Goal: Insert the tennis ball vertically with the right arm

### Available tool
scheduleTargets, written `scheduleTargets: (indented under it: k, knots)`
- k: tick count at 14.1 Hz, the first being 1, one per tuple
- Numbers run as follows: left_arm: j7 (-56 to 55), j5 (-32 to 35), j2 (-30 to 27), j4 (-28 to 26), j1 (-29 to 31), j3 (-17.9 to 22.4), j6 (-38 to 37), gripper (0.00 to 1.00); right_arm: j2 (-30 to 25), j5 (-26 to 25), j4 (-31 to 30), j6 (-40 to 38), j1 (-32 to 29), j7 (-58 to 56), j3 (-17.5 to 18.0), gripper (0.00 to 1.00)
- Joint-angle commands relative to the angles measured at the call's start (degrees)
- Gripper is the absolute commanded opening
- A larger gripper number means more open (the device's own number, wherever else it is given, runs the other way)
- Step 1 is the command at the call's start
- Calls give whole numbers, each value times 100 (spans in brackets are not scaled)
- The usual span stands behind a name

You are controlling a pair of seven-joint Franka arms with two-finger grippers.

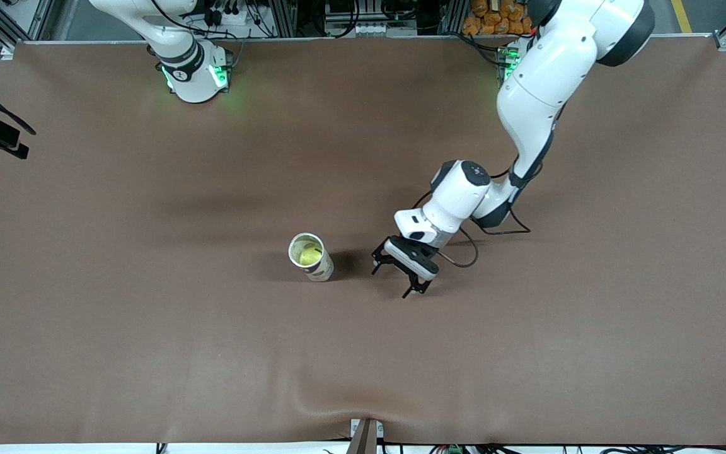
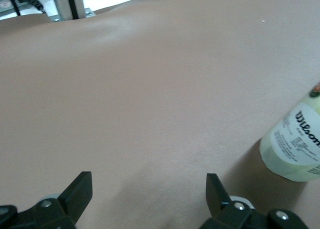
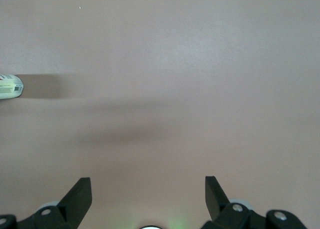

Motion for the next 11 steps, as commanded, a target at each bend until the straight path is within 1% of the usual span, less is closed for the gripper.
scheduleTargets:
  k: [1, 4, 6, 9, 11]
  knots:
    - [-58, -83, -172, 71, 315, -192, -571, 100, 5, -30, 86, 1, 7, -66, -4, 100]
    - [-58, -92, -260, 317, 534, -192, -1238, 100, -3, -30, 86, -17, 42, -66, 14, 100]
    - [-67, -101, -322, 545, 579, -157, -1862, 100, -3, -30, 77, -69, 51, -66, 22, 100]
    - [-50, -48, -471, 897, 833, -148, -2890, 100, -3, -30, 86, -87, 7, -48, 5, 100]
    - [-49, -48, -620, 933, 869, -139, -3296, 100, -3, -30, 86, -87, 59, -22, 22, 100]
